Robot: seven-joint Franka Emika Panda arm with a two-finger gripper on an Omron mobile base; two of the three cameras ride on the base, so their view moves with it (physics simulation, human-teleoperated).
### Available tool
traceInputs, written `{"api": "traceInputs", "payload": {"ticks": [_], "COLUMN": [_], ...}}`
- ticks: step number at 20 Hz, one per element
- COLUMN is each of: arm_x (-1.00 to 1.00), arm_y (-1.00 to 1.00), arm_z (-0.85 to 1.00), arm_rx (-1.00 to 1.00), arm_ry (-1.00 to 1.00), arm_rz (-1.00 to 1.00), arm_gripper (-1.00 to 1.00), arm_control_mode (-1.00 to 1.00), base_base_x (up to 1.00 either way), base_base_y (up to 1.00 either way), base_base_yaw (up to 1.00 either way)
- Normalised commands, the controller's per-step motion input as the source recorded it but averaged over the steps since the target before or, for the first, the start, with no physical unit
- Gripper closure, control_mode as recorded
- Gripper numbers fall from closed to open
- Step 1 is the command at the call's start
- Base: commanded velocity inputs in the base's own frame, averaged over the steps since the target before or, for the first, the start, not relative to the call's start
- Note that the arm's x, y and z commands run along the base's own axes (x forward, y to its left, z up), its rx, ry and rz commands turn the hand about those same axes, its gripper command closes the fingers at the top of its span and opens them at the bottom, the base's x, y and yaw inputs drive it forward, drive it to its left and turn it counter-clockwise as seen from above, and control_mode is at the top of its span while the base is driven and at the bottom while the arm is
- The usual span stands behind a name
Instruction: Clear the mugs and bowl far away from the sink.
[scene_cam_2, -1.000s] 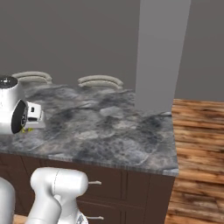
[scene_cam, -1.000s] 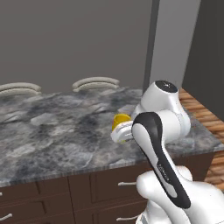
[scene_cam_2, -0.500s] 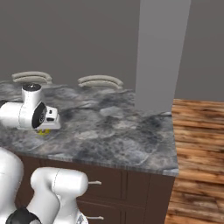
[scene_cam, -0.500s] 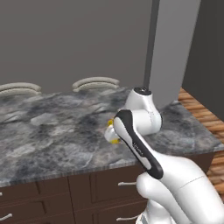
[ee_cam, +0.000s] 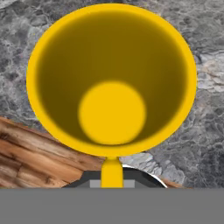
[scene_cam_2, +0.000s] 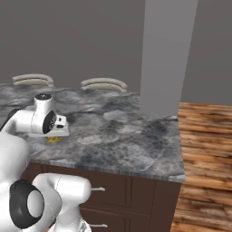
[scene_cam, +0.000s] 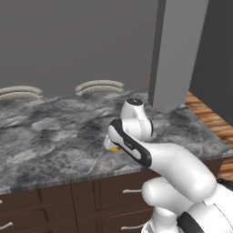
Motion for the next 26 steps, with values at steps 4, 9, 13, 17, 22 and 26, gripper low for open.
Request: {"api": "traceInputs", "payload": {"ticks": [4, 9, 13, 17, 22, 26], "arm_x": [0.32, 0.33, 0.21, 0.24, 0.12, 0.01], "arm_y": [0.09, 0.17, 0.03, 0.01, 0.01, 0.01], "arm_z": [-0.48, -0.40, -0.36, -0.43, -0.27, -0.03], "arm_rx": [-0.07, -0.05, -0.02, -0.02, 0.00, 0.00], "arm_ry": [-0.01, -0.01, -0.04, -0.04, -0.04, -0.01], "arm_rz": [0.00, 0.00, 0.00, 0.00, 0.00, 0.00], "arm_gripper": [1.00, 1.00, 1.00, 1.00, 1.00, -1.00], "arm_control_mode": [-1.00, -1.00, -1.00, -1.00, -1.00, -1.00], "base_base_x": [0.00, 0.00, 0.00, 0.00, 0.00, 0.00], "base_base_y": [0.00, 0.00, 0.00, 0.00, 0.00, 0.00], "base_base_yaw": [0.00, 0.00, 0.00, 0.00, 0.00, 0.00]}}
